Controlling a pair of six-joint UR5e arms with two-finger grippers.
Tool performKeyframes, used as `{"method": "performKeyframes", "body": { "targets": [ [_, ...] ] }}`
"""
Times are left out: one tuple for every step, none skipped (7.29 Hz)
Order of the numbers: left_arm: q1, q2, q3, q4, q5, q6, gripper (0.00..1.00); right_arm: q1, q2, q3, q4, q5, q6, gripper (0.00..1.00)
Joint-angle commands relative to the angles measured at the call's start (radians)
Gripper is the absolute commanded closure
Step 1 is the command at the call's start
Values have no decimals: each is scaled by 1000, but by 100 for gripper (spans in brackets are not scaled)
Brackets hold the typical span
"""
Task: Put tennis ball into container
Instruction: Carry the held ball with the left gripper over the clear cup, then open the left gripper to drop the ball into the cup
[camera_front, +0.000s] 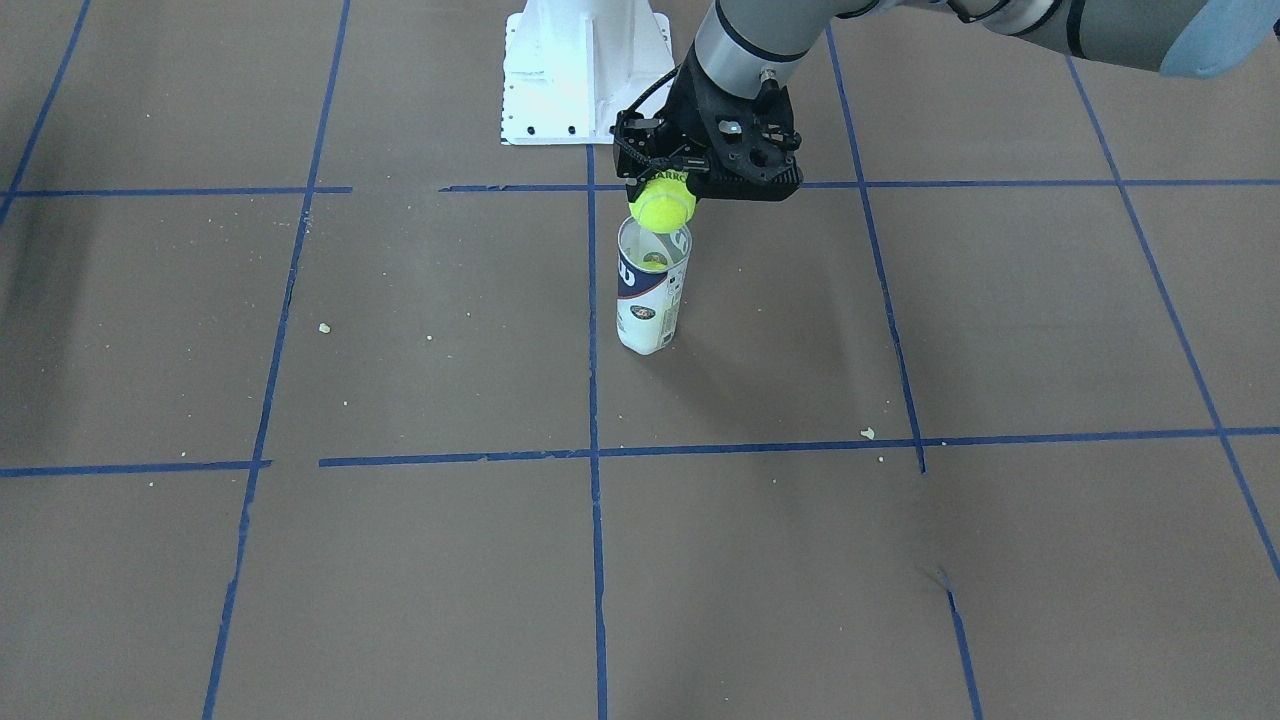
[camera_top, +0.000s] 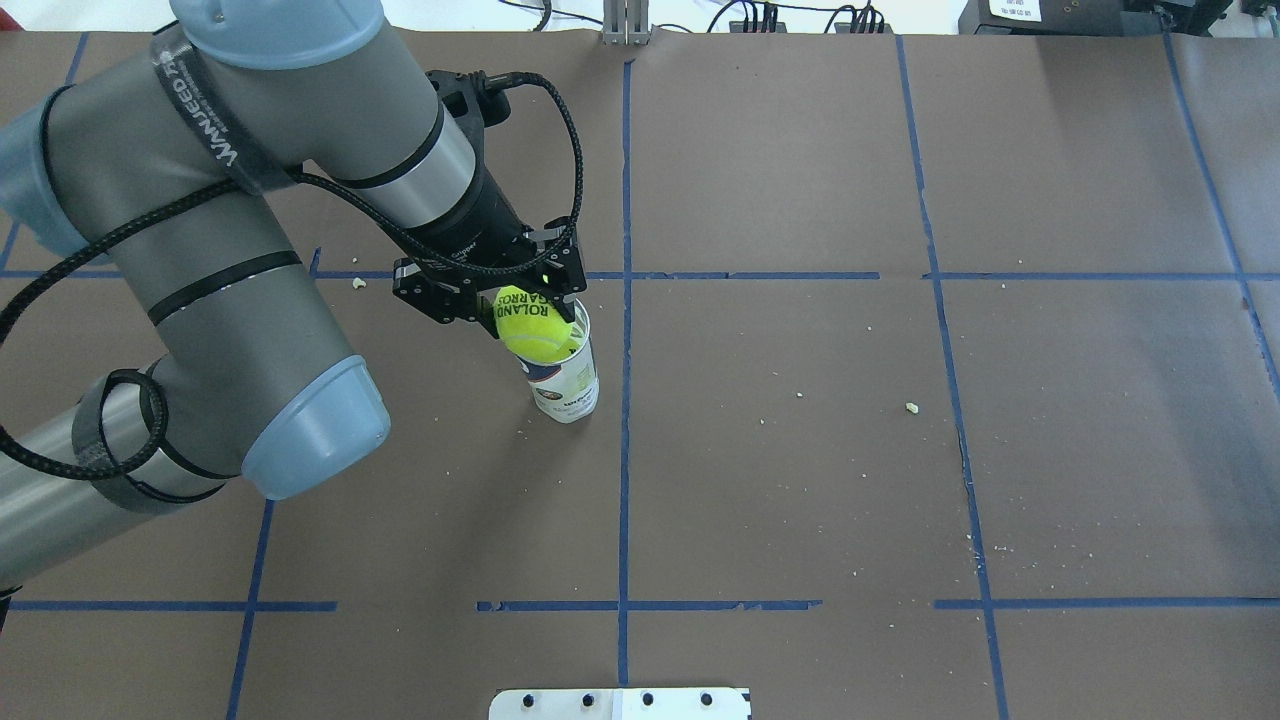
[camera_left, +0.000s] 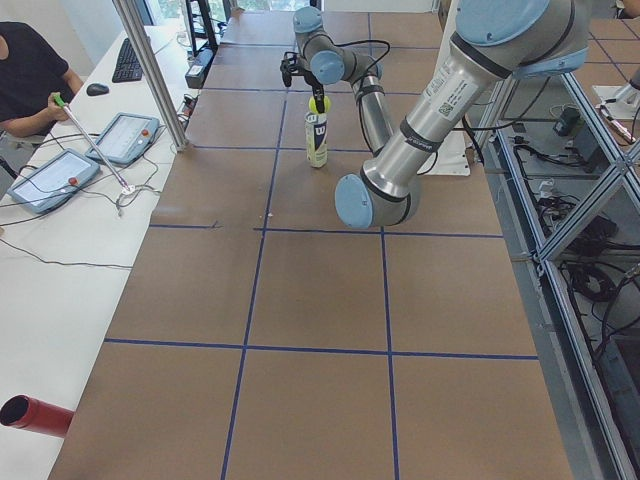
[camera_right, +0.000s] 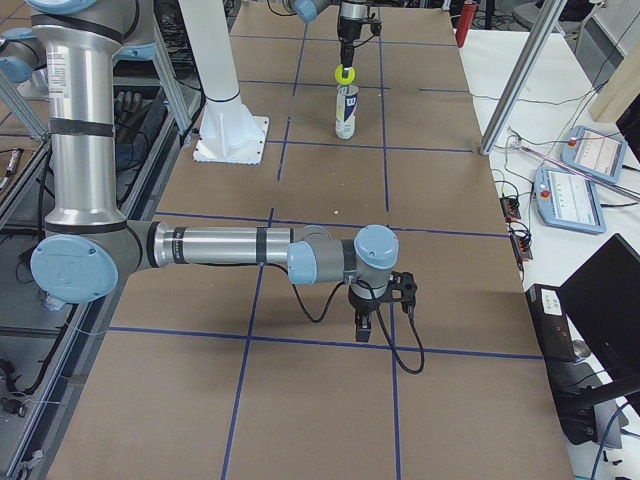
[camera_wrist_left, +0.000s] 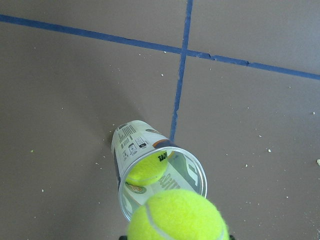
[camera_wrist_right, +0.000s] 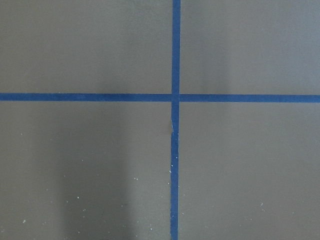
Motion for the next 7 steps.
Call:
{"method": "performKeyframes", "body": {
  "targets": [
    [2,0,1,-2,1,6,100,0,0,0,0,0,0,0],
    [2,0,2,-2,1,8,100,0,0,0,0,0,0,0],
    [0,0,1,-9,0,6,100,0,0,0,0,0,0,0],
    [0,2,-2,-10,-2,2,18,0,0,0,0,0,0,0],
    [0,2,-7,-8,-6,-4,0,0,0,0,0,0,0,0],
    [0,6,-10,-8,-32,-4,0,0,0,0,0,0,0,0],
    [0,6,-11,-8,-33,-4,0,0,0,0,0,0,0,0]
  ]
}}
